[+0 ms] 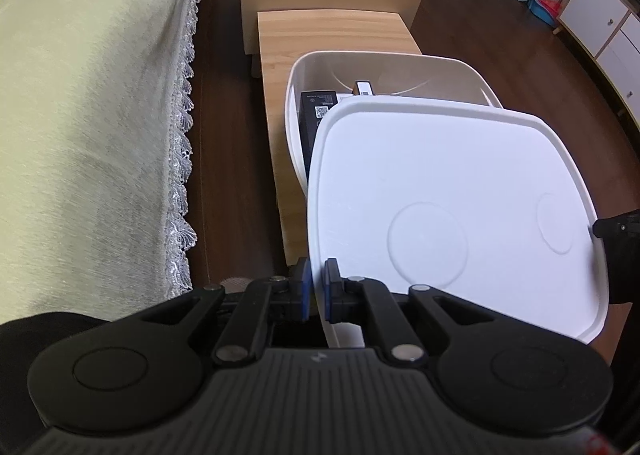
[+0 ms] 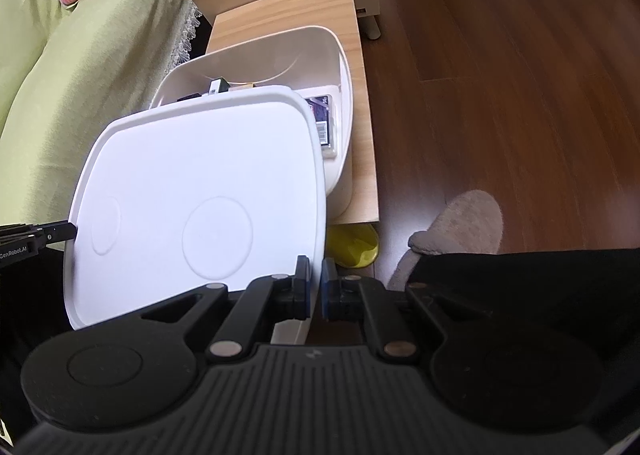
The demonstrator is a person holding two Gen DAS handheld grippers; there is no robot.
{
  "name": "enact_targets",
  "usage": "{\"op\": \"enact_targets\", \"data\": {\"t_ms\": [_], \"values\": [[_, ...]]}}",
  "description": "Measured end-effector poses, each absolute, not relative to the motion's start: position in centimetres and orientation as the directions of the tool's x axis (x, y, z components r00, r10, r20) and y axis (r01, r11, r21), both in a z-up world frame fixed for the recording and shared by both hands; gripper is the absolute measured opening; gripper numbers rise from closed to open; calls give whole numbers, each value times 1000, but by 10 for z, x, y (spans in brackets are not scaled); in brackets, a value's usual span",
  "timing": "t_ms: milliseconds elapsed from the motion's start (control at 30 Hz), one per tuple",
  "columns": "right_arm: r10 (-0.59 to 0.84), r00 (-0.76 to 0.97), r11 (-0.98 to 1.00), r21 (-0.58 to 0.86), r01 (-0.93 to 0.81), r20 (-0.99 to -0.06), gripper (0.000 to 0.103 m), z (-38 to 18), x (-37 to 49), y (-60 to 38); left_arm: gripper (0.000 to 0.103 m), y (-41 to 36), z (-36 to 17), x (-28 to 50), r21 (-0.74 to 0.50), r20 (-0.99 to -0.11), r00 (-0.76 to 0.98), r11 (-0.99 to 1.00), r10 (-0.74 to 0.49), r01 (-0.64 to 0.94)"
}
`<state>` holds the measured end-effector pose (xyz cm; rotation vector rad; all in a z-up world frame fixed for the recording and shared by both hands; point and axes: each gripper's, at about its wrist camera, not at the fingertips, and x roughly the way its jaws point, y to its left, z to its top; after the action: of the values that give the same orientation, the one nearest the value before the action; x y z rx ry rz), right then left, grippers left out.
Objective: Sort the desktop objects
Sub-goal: 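Hold the white lid with both tools above the basin rim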
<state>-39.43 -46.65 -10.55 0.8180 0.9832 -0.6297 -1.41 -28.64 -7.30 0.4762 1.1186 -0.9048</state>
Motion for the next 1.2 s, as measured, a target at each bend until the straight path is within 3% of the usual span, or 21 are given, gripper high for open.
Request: {"op": "enact_targets", "data": {"t_ms": [1200], "values": [[-93, 394, 548, 283, 787, -915, 6, -121, -390, -478, 4, -303, -84, -10, -95, -917, 148, 564, -370, 820]]}}
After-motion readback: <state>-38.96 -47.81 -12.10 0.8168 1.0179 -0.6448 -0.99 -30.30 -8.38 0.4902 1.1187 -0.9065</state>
